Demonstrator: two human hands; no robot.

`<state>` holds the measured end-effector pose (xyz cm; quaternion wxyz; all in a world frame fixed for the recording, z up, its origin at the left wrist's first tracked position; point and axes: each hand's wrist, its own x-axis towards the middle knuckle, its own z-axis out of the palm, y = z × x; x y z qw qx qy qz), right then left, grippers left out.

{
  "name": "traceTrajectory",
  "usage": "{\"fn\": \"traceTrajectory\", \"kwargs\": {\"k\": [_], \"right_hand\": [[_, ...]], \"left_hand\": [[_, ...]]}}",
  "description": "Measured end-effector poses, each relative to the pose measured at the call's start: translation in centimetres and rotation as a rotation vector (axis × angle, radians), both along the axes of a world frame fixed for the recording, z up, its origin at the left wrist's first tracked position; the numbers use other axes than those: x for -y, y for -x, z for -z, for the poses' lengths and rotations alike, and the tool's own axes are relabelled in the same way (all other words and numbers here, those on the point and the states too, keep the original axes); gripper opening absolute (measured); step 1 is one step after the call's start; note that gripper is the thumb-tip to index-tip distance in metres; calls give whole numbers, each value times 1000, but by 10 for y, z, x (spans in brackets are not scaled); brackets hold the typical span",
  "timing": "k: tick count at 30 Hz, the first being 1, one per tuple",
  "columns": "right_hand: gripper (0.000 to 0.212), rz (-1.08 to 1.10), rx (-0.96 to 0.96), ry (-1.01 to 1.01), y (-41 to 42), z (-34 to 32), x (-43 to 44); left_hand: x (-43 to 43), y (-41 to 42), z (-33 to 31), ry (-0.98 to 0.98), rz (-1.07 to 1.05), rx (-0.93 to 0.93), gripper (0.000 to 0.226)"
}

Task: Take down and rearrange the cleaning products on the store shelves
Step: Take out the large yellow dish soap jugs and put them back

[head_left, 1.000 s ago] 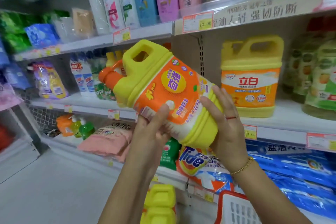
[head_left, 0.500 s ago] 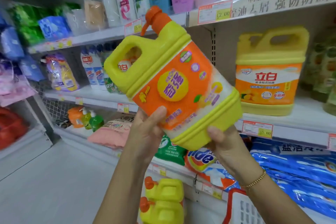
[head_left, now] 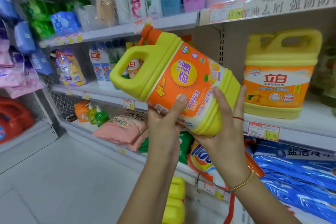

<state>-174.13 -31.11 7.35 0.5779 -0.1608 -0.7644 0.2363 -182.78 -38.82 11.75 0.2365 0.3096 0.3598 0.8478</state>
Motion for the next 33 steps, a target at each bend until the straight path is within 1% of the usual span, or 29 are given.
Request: {"fn": "traceTrajectory", "kwargs": {"k": [2, 3, 4, 5, 7, 8, 9, 10, 13, 15, 16, 18, 19, 21, 23, 26, 27, 29, 31, 33], "right_hand": [[107, 34, 7, 1, -9, -6, -5], [109, 8, 0, 38, -15, -10, -7], [109, -62, -32, 99, -21, -12, -8], [106, -160, -77, 167, -25, -14, -7], [95, -345, -135, 273, -29, -15, -7], [89, -439, -140, 325, -29, -14, -8], [85, -542, -138, 387, -28, -12, -9], [85, -660, -138, 466, -27, -10, -8], [87, -994, -100, 757, -28, -5, -3], [84, -1111, -38, 891, -32, -3, 1], [84, -1143, -13, 941, -34, -3, 3], [90, -1146, 28, 1026, -37, 0, 7], [89, -1133, 49, 1055, -38, -1, 9], [77, -1092, 112, 1074, -38, -5, 14], [72, -1013, 215, 1058, -40, -15, 18], [79, -755, 429, 964, -44, -34, 20], [82, -676, 479, 915, -45, -39, 20], [88, -583, 550, 814, -46, -46, 19], [95, -549, 590, 768, -47, -50, 19], [101, -533, 613, 767, -47, -51, 18]], "left_hand": [[4, 2, -5, 15, 118, -126, 67], [6, 5, -8, 8, 166, -199, 64], [9, 8, -10, 0, 205, -254, 67], [11, 13, -13, 2, 232, -289, 82], [13, 22, -16, 47, 273, -366, 120], [13, 25, -18, 81, 264, -395, 129], [13, 26, -20, 119, 244, -394, 132], [13, 29, -20, 161, 214, -372, 130], [19, 43, -17, 235, 154, -384, 104], [30, 52, -17, 211, 187, -356, 91], [35, 56, -17, 181, 203, -343, 87], [42, 61, -19, 149, 204, -303, 86], [44, 64, -19, 161, 198, -282, 87], [45, 72, -17, 224, 168, -251, 87], [47, 73, -17, 280, 175, -174, 79], [47, 68, -16, 299, 185, -12, 45], [46, 64, -16, 299, 193, 23, 38], [46, 62, -12, 313, 201, 62, 33], [47, 61, -9, 356, 203, 87, 32], [47, 60, -6, 403, 207, 109, 42]]}}
